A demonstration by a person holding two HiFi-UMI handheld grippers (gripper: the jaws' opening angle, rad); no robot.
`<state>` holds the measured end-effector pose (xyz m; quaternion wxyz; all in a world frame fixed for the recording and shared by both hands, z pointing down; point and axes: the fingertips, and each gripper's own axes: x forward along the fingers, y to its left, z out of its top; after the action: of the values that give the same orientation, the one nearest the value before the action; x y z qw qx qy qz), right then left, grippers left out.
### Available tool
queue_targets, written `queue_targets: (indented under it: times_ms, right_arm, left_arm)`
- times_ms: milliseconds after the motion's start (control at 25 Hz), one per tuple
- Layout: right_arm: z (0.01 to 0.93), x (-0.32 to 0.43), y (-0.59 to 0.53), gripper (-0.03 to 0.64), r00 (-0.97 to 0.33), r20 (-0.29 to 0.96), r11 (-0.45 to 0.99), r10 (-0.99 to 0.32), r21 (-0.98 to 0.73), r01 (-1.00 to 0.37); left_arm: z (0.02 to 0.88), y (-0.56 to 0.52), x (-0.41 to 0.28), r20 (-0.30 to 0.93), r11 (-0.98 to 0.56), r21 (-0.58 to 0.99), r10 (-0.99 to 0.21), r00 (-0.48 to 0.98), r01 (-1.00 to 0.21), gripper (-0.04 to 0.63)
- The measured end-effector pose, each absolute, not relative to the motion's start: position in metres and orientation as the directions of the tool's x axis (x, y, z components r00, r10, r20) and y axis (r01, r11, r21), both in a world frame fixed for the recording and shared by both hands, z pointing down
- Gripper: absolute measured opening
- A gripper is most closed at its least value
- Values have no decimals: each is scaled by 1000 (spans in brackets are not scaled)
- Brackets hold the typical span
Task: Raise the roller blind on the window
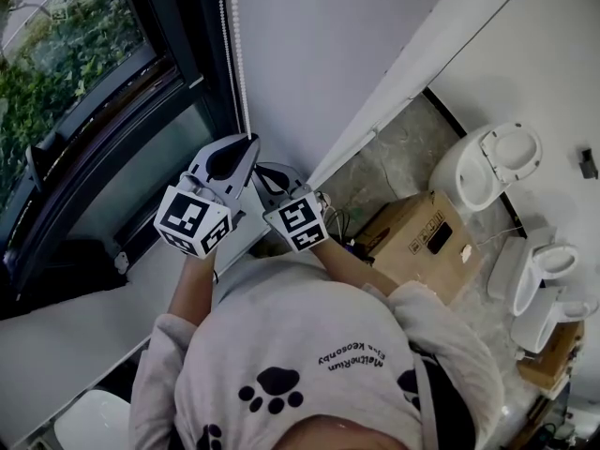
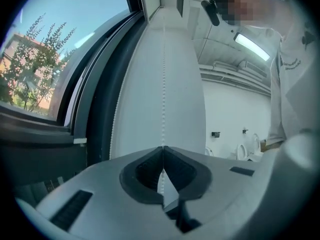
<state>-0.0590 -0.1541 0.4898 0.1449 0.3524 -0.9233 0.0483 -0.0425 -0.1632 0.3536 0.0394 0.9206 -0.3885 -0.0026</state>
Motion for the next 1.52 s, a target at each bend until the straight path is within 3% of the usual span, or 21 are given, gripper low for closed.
queue_targets:
  times_ms: [400,440,520,800,1200,1520]
  right_arm:
    - [516,-57,-150,13,-695,366,765,-619,77,-640]
    - [508,-57,-149,30,-700,354,766,-621,84,-637]
    - [489,-55,-147,134,-707,331,765,-625,76,-640]
    - [415,-26,-138,130,-693,268,727,-669,42,-685]
    - [278,-38,-141,120,-752,33,753,-658,17,-658]
    - [238,-55,-165,81,-756,-23,756,-654,10,-655]
  left_arm:
    - [390,-161,-43,64,-693,107,-711,700,-713,12]
    - [390,-161,-42,64,-696,102,-709,702,-711,12]
    - [389,-161,-40,60,-700,99,-706,706,-708,12]
    - [389,-162,-40,46,-703,103,-703,709,-704,12]
    - [390,-160,-40,34,-706,106,-702,712,-701,11]
    - [389,-157,-38,32,-711,105,-696,717,-695,11]
